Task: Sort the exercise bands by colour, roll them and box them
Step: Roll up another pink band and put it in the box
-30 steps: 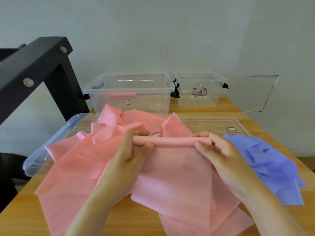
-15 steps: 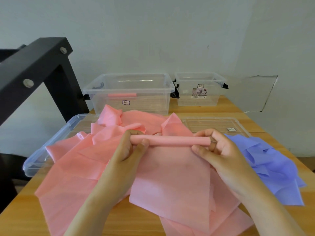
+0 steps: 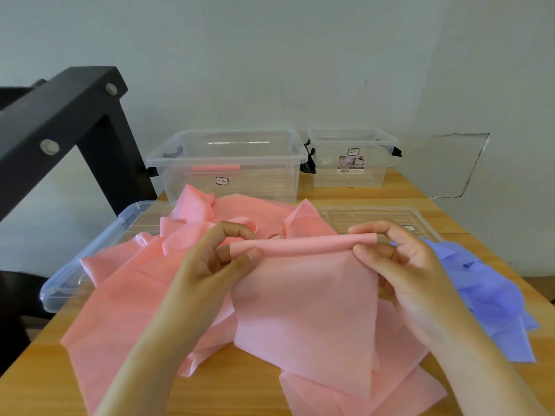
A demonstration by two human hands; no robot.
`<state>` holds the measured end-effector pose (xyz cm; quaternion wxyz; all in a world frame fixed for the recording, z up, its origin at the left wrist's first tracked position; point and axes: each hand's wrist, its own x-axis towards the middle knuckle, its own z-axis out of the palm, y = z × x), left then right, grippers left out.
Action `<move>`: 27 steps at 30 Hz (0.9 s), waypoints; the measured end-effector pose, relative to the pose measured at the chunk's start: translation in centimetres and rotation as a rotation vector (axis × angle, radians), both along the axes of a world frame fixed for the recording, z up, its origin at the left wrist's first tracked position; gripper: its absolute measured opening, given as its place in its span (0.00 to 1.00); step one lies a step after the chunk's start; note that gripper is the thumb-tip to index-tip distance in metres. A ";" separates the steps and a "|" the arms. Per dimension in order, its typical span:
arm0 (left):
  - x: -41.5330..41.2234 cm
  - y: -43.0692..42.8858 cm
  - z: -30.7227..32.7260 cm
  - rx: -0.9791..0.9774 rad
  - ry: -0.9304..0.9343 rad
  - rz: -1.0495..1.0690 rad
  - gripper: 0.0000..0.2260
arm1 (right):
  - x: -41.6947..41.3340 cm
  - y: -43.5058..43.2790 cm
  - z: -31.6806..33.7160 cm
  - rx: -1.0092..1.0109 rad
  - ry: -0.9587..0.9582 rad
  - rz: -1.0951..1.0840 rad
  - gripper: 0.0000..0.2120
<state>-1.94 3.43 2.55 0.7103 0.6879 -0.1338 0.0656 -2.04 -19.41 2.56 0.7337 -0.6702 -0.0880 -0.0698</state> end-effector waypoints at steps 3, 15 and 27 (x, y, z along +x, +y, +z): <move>0.4 0.5 -0.2 -0.057 0.045 -0.065 0.06 | 0.0 -0.2 0.0 0.019 0.027 0.010 0.17; 0.6 0.2 -0.8 0.027 0.064 0.063 0.07 | -0.2 0.1 -0.1 -0.078 -0.068 -0.036 0.14; 0.4 0.8 -0.6 0.003 0.154 -0.057 0.09 | -0.4 0.2 0.1 -0.050 -0.034 0.041 0.10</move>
